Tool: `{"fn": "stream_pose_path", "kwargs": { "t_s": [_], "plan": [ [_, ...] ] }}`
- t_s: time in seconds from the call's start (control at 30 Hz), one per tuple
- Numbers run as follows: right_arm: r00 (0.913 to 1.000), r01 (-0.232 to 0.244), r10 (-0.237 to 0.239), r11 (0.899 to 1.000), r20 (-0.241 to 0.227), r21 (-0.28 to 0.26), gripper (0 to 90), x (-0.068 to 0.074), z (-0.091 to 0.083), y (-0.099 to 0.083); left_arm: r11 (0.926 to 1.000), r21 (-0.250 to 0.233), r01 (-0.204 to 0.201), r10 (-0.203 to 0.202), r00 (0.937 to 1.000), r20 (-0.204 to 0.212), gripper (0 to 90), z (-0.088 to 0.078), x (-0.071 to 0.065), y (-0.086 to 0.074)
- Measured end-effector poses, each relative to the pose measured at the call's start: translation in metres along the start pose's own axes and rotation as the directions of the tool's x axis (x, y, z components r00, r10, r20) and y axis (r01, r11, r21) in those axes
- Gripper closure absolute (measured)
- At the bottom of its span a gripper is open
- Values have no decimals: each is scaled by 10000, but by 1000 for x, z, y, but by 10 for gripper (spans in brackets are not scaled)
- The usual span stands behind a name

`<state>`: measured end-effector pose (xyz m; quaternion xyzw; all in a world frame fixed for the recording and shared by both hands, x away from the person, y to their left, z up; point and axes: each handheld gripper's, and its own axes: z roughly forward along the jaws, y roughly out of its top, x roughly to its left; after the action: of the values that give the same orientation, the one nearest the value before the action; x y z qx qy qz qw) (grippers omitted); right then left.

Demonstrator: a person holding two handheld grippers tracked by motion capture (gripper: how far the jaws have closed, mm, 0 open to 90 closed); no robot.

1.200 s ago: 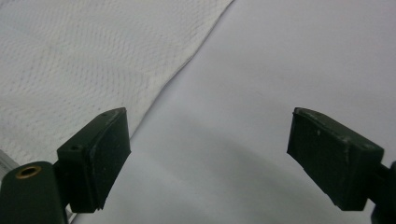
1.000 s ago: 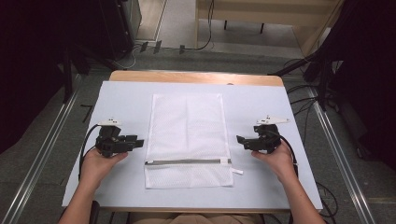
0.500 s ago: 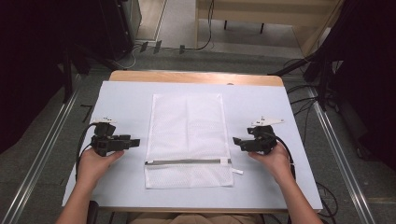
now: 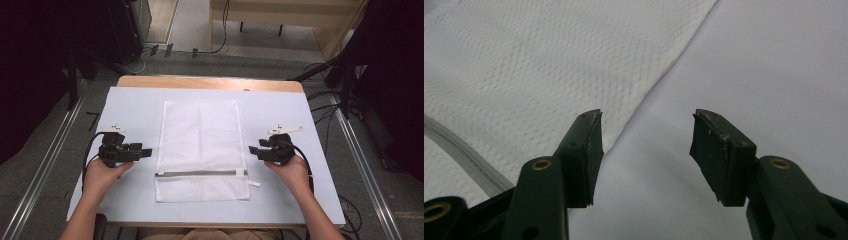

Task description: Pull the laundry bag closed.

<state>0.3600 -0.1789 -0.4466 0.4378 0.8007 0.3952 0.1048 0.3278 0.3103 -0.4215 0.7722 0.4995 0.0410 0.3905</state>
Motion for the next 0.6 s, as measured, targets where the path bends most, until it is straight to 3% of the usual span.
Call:
{"fn": "stream_pose_path", "kwargs": {
  "t_s": [0.1, 0.2, 0.37, 0.47, 0.5, 0.6],
  "plan": [
    [10000, -33, 33, 10000, 48, 53, 482, 1, 0, 1, 9999, 139, -87, 86, 9999, 87, 480, 0, -2, -2],
    [10000, -11, 11, 10000, 90, 63, 483, 2, -1, 1, 10000, -34, -44, 44, 9997, 255, 484, -3, -3, -4],
    [9999, 141, -141, 9999, 13, 40, 498, 6, -2, 2, 10000, -72, 23, -22, 9999, 119, 493, -7, -2, -5],
    [9996, 273, -272, 9995, -27, 137, 492, 7, 1, 2, 9995, 71, 322, -322, 9995, -44, 428, -7, 1, -5],
    [9989, 456, -458, 9986, 84, 258, 492, 8, 2, 2, 9994, 101, 336, -335, 9994, -115, 420, -8, 3, -6],
    [9993, 378, -380, 9985, 49, 390, 492, 9, 4, 2, 9992, 175, 356, -354, 9993, -127, 413, -9, 4, -7]
  ]
}}
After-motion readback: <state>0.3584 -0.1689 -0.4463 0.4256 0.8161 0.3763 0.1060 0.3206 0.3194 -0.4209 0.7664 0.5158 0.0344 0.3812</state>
